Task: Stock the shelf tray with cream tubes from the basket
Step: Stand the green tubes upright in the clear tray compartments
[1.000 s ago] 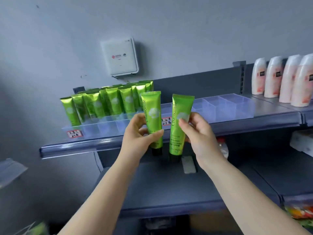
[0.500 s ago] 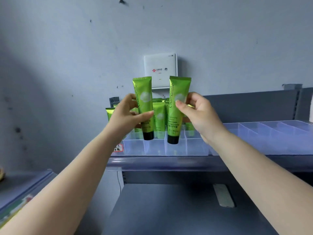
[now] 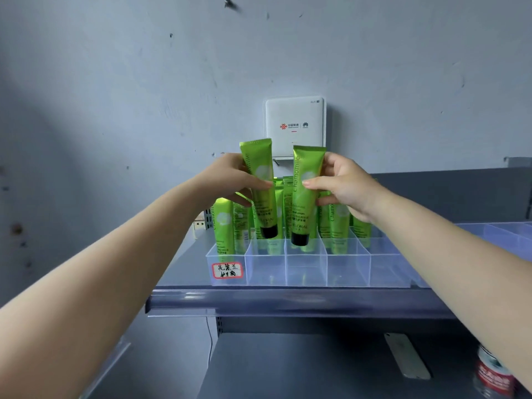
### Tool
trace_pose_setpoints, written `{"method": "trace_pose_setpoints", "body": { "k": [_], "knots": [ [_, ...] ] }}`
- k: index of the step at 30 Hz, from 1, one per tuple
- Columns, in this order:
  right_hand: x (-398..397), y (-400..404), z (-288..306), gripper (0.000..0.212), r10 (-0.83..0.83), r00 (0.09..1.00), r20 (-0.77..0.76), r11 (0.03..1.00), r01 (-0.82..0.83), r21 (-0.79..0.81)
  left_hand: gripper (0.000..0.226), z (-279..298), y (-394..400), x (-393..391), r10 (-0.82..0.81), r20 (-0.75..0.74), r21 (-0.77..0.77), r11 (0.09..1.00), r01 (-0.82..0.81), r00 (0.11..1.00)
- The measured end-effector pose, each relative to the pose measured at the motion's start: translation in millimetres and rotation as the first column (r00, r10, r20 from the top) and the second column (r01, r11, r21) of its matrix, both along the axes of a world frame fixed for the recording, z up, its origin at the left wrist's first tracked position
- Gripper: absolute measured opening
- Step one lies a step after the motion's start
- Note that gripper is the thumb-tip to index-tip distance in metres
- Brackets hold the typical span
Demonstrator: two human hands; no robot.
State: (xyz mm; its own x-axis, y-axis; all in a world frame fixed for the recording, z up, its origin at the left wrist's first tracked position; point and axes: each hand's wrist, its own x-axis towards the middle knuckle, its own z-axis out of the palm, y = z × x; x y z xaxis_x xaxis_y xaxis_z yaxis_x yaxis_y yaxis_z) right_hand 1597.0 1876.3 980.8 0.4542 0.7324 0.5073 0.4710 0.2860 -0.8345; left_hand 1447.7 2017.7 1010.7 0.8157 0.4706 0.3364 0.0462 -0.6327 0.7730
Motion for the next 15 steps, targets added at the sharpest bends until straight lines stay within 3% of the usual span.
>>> {"method": "trace_pose_setpoints", "body": {
  "k": [7, 15],
  "knots": [
    [4.0, 22.1, -9.6, 0.020, -0.054, 0.998, 0.018, 0.984, 0.056, -0.169, 0.020, -2.9, 16.8, 8.4, -0.039, -0.078, 0.117, 0.992, 0.048, 0.996],
    [5.0, 31.5, -21.0, 0.033, -0.132, 0.983, 0.127, 0.952, 0.161, -0.260, 0.025, -7.9, 30.6, 12.0, 0.042, -0.161, 0.484, 0.874, 0.042, 0.986]
  ]
}}
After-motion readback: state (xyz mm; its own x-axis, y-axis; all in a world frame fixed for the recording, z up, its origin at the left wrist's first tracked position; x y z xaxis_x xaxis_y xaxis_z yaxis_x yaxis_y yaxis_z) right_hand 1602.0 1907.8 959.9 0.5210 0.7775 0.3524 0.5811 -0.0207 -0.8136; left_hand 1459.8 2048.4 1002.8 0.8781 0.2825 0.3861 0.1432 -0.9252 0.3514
